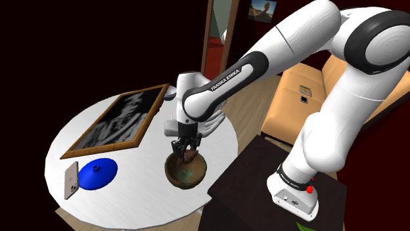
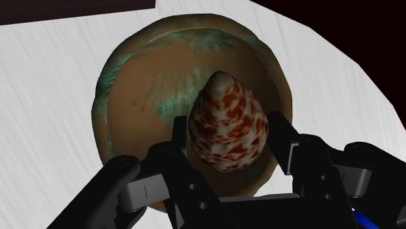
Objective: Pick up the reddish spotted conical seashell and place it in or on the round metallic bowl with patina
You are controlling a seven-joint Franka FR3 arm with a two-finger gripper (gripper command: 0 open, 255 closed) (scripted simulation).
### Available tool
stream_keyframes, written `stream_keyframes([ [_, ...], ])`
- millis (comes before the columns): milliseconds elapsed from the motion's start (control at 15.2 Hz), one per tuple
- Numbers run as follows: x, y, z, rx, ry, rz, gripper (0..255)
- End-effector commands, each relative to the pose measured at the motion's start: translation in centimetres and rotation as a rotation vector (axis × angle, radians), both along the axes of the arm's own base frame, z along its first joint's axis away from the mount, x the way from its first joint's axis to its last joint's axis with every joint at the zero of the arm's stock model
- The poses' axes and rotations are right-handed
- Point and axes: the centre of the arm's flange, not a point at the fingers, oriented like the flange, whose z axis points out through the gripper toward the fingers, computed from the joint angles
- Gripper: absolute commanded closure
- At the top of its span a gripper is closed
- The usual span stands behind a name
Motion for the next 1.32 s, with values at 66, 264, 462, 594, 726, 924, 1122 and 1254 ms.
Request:
stream_keyframes([
  [66, 0.0, -0.1, -2.0, 0.000, -0.001, 0.000, 255],
  [264, 0.0, -0.1, -2.0, 0.000, -0.001, 0.000, 255],
  [462, 0.0, -0.1, -2.0, 0.000, -0.001, 0.000, 255],
  [594, 0.0, -0.1, -2.0, 0.000, -0.001, 0.000, 255],
  [726, 0.0, -0.1, -2.0, 0.000, -0.001, 0.000, 0],
  [924, 0.0, -0.1, -2.0, 0.000, -0.001, 0.000, 0],
  [1122, 0.6, -0.6, 0.5, 0.000, -0.001, 0.000, 0],
  [1254, 1.2, -1.1, 2.8, 0.000, -0.001, 0.000, 0],
])
